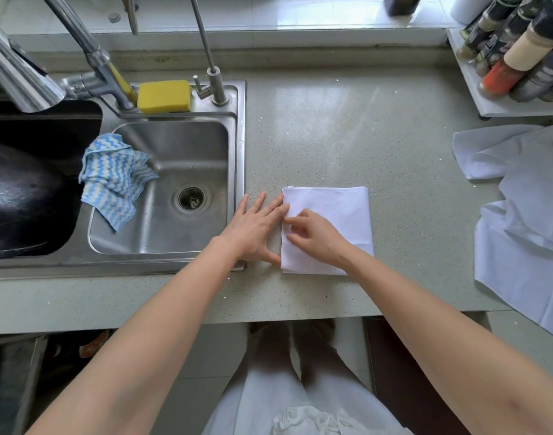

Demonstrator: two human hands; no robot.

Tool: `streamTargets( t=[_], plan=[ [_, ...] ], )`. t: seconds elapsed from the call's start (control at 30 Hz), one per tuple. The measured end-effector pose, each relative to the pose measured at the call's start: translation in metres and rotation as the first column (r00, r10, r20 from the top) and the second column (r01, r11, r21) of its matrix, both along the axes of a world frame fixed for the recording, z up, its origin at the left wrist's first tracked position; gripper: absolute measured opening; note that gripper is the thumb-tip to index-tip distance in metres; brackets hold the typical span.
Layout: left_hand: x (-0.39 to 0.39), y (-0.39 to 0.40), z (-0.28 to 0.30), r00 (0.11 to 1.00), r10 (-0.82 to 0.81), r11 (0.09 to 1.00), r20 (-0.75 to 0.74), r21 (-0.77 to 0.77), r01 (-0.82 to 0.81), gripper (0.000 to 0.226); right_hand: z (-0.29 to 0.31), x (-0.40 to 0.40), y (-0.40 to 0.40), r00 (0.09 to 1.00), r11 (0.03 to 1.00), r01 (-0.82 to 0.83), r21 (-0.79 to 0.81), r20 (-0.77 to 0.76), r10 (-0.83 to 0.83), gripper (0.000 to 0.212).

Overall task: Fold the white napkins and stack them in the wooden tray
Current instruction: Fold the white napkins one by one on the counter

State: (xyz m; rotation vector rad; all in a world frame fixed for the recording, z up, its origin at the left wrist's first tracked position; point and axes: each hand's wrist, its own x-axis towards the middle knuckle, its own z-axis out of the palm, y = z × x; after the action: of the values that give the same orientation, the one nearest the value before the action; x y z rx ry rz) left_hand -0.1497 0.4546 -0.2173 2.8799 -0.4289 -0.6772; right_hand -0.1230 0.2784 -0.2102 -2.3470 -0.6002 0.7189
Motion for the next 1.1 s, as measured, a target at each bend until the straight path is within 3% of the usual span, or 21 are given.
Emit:
streamTargets(
  t=[0.1, 0.23, 0.33, 0.47, 0.6, 0.8, 0.93, 1.1],
  plan=[
    [0.001, -0.001, 0.002, 1.0, -0.008, 0.999, -0.023, 0.05, 0.009, 0.119, 0.001, -0.013, -0.015, 0.969, 0.983, -0.161, -0.084, 0.177, 0.174, 0.04],
    [0.001, -0.006, 0.004, 0.999, 0.003, 0.997, -0.036, 0.083, 0.0, 0.121, 0.005, -0.031, -0.043, 0.826, 0.882, -0.371, -0.29, 0.331, 0.456, 0.048],
    [0.003, -0.008, 0.005, 0.999, 0.011, 0.994, -0.037, 0.105, -0.007, 0.121, 0.01, -0.042, -0.052, 0.72, 0.855, -0.415, -0.311, 0.462, 0.518, 0.032],
    [0.002, -0.01, 0.007, 0.999, 0.016, 0.993, -0.033, 0.116, -0.012, 0.122, 0.011, -0.046, -0.054, 0.6, 0.838, -0.468, -0.28, 0.596, 0.534, 0.043],
    [0.002, -0.009, 0.007, 0.999, 0.024, 0.996, -0.042, 0.091, -0.02, 0.125, 0.01, -0.049, -0.06, 0.617, 0.828, -0.482, -0.286, 0.56, 0.553, 0.059],
    [0.003, -0.008, 0.009, 0.995, 0.038, 0.998, -0.094, 0.056, -0.032, 0.125, 0.013, -0.047, -0.057, 0.616, 0.822, -0.481, -0.305, 0.55, 0.564, 0.058],
    [0.011, -0.013, 0.014, 0.973, 0.141, 0.988, -0.181, -0.04, -0.151, 0.109, 0.012, -0.046, -0.058, 0.634, 0.82, -0.488, -0.298, 0.525, 0.568, 0.057],
    [0.008, -0.033, 0.02, 0.984, 0.14, 0.986, -0.113, 0.105, -0.128, 0.129, 0.013, -0.044, -0.06, 0.652, 0.814, -0.497, -0.301, 0.489, 0.58, 0.058]
  ],
)
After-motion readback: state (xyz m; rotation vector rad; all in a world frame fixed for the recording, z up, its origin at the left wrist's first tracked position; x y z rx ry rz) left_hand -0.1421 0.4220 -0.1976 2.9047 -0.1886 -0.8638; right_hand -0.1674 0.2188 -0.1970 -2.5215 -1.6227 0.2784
